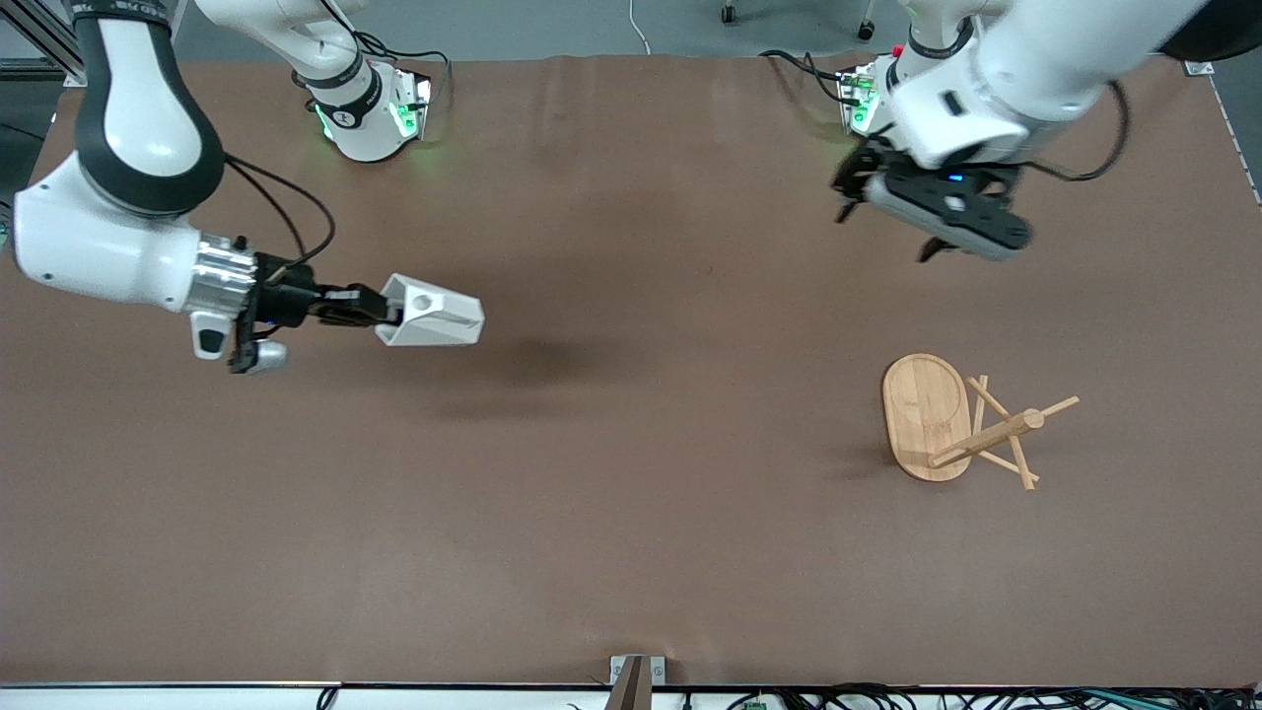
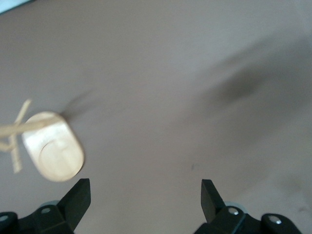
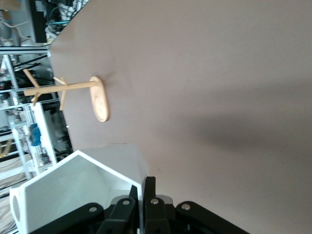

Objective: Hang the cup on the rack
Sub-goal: 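Lift the cup with the right gripper while the left gripper approaches, then grasp the cup rim with the left gripper beside the right gripper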

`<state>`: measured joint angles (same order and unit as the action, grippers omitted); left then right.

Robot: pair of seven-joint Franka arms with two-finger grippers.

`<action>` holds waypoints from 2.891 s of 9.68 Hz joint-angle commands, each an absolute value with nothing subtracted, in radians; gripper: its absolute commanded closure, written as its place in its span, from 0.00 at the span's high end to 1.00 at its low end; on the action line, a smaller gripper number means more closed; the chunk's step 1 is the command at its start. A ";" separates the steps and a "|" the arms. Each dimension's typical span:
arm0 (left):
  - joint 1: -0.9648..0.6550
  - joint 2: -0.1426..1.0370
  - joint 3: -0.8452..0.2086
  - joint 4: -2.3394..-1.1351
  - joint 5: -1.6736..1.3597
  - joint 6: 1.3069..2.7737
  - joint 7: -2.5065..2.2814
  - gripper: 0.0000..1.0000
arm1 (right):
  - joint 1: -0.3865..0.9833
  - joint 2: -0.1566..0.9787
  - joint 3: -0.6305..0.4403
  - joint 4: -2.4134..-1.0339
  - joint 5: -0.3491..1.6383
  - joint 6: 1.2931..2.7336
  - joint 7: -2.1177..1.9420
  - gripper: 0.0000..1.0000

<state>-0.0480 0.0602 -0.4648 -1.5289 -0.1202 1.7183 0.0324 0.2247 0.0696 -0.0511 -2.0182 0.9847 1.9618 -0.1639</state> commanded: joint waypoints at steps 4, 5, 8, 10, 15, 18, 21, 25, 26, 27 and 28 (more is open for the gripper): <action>-0.058 0.245 -0.626 -1.427 -0.135 1.818 0.357 1.00 | 0.385 0.048 -0.058 -2.164 1.371 2.034 -0.358 0.00; -0.084 0.262 -0.627 -1.425 -0.135 1.841 0.441 1.00 | 0.408 0.049 -0.058 -2.186 1.441 2.033 -0.406 0.00; -0.190 0.284 -0.629 -1.427 -0.130 1.887 0.485 1.00 | 0.505 0.077 -0.058 -2.191 1.675 2.072 -0.512 0.00; -0.227 0.304 -0.629 -1.428 -0.124 1.902 0.489 1.00 | 0.547 0.113 -0.060 -2.191 1.774 2.075 -0.592 0.00; -0.273 0.347 -0.629 -1.434 -0.112 1.901 0.548 1.00 | 0.552 0.114 -0.060 -2.191 1.778 2.075 -0.603 0.00; -0.279 0.370 -0.629 -1.436 -0.078 1.901 0.575 1.00 | 0.554 0.112 -0.060 -2.203 1.778 2.074 -0.704 0.00; -0.267 0.370 -0.627 -1.434 -0.029 1.901 0.587 1.00 | 0.569 0.110 -0.058 -2.209 1.778 2.077 -0.721 0.00; -0.265 0.391 -0.626 -1.457 -0.026 1.898 0.598 1.00 | 0.575 0.109 -0.058 -2.210 1.779 2.086 -0.741 0.00; -0.265 0.391 -0.626 -1.469 -0.026 1.894 0.601 1.00 | 0.575 0.109 -0.058 -2.209 1.779 2.086 -0.742 0.00; -0.265 0.394 -0.626 -1.477 -0.026 1.894 0.613 1.00 | 0.575 0.109 -0.058 -2.209 1.779 2.086 -0.742 0.00; -0.265 0.394 -0.626 -1.479 -0.026 1.890 0.624 1.00 | 0.577 0.107 -0.058 -2.209 1.778 2.088 -0.742 0.00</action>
